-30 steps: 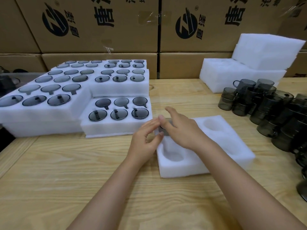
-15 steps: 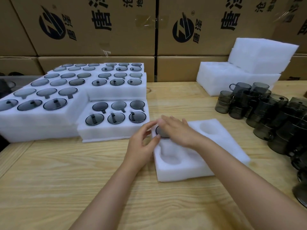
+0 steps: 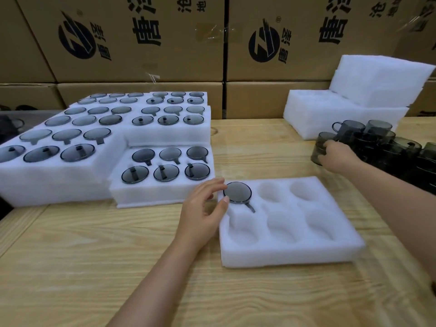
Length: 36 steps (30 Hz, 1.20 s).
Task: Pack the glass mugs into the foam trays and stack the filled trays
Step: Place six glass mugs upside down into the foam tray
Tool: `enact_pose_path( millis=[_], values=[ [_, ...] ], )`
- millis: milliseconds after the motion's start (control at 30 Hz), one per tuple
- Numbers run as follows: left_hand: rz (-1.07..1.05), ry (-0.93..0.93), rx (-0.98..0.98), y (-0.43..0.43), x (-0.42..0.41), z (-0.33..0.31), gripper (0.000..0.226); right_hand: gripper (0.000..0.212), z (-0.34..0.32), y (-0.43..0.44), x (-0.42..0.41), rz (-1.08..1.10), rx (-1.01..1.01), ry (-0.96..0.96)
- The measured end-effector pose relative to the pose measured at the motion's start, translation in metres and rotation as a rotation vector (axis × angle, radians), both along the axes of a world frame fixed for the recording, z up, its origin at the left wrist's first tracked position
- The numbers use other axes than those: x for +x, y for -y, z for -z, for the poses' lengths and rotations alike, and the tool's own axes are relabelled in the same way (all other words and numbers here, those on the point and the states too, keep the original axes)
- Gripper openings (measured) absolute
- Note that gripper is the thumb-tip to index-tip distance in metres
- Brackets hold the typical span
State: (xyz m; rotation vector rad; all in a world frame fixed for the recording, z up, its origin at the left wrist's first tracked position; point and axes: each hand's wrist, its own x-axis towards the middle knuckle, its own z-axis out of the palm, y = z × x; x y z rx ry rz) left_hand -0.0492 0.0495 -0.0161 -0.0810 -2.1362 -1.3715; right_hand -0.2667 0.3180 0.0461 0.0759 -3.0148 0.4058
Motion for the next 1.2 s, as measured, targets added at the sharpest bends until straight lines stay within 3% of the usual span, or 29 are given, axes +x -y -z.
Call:
enact_pose_path(
  millis=[167, 367, 500, 700, 800, 933, 1067, 1200],
  values=[
    [0.001, 0.004, -0.002, 0.001, 0.000, 0.000, 0.026, 0.017, 0.002, 0.005, 0.001, -0.036, 0.033, -0.075],
    [0.004, 0.017, 0.012, 0.000, 0.001, -0.001, 0.027, 0.012, 0.003, 0.018, 0.020, -0.066, -0.014, -0.070],
    [0.018, 0.017, 0.044, 0.000, 0.003, -0.003, 0.023, 0.010, -0.014, 0.023, 0.041, -0.086, -0.171, -0.108],
    [-0.058, 0.026, 0.107, -0.008, 0.013, -0.013, 0.030, 0.005, -0.042, 0.041, 0.116, -0.165, -0.425, -0.322],
    [-0.002, 0.021, 0.019, -0.024, 0.014, -0.031, 0.042, 0.005, -0.041, 0.058, 0.157, -0.244, -0.501, -0.417],
    [0.008, 0.060, -0.244, -0.054, 0.006, -0.049, 0.078, 0.010, -0.029, 0.087, 0.194, -0.382, -0.605, -0.455],
    [-0.087, 0.040, -0.160, -0.061, 0.001, -0.051, 0.061, 0.006, -0.017, 0.096, 0.203, -0.470, -0.610, -0.426],
    [0.133, 0.088, 0.013, -0.056, 0.002, -0.044, 0.050, 0.021, -0.017, 0.080, 0.200, -0.594, -0.808, -0.291]
  ],
)
